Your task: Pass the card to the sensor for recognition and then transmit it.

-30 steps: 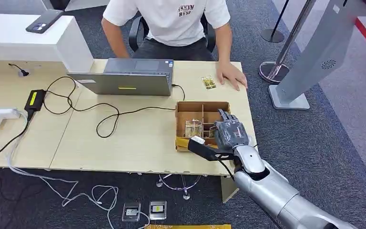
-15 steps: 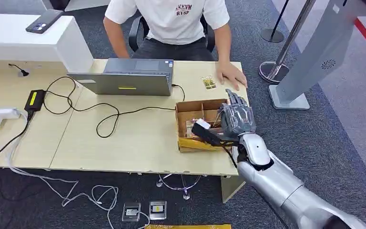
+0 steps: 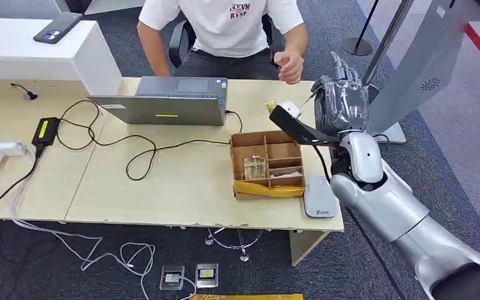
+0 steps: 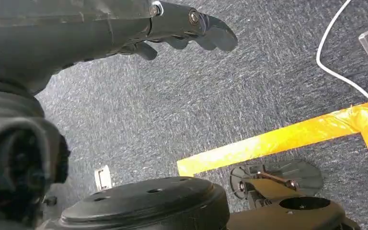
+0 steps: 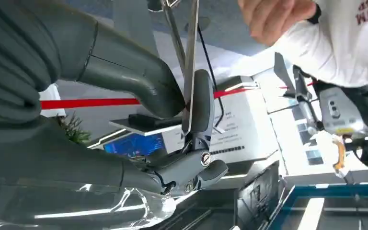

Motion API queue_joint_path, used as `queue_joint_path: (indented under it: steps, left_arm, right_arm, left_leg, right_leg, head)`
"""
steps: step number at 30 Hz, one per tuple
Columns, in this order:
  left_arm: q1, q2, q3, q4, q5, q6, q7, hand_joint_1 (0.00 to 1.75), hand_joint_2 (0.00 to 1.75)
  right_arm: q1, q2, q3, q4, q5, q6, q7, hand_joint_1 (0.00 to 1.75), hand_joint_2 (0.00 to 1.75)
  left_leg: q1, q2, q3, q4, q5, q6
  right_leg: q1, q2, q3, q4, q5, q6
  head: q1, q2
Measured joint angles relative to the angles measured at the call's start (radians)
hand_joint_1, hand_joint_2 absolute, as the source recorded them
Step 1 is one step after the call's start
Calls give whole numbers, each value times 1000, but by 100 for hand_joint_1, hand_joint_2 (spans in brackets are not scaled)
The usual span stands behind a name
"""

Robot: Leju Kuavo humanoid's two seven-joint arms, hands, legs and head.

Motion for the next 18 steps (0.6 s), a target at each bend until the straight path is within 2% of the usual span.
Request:
queue_joint_path:
  steps: [6, 11, 14, 18]
  left_arm:
    - [-1, 0, 0, 0, -17, 0, 13, 0, 0]
    - [-10, -1, -2, 0, -25, -1, 28, 0, 0]
    - [-18, -3, -3, 0, -31, -3, 31, 0, 0]
    - [-29, -6, -3, 0, -41, -4, 41, 0, 0]
  right_arm:
    - [-48, -15, -24, -42, 0, 37, 21, 175, 175]
    - [-80, -15, -22, -34, -14, 122, 25, 175, 175]
    - [-93, -12, -14, 1, -39, 161, 16, 175, 175]
    - [-105, 7, 3, 90, -72, 178, 0, 175, 175]
  left_leg:
    - [0, 0, 0, 0, 0, 0]
    - [0, 0, 0, 0, 0, 0]
    - [0, -1, -1, 0, 0, 0]
    - [0, -1, -1, 0, 0, 0]
  right_leg:
    - [0, 0, 0, 0, 0, 0]
    - [0, 0, 0, 0, 0, 0]
    - [0, -1, 0, 0, 0, 0]
    - [0, -1, 0, 0, 0, 0]
  head:
    - [0, 0]
    - [0, 0]
    - [0, 0]
    - [0, 0]
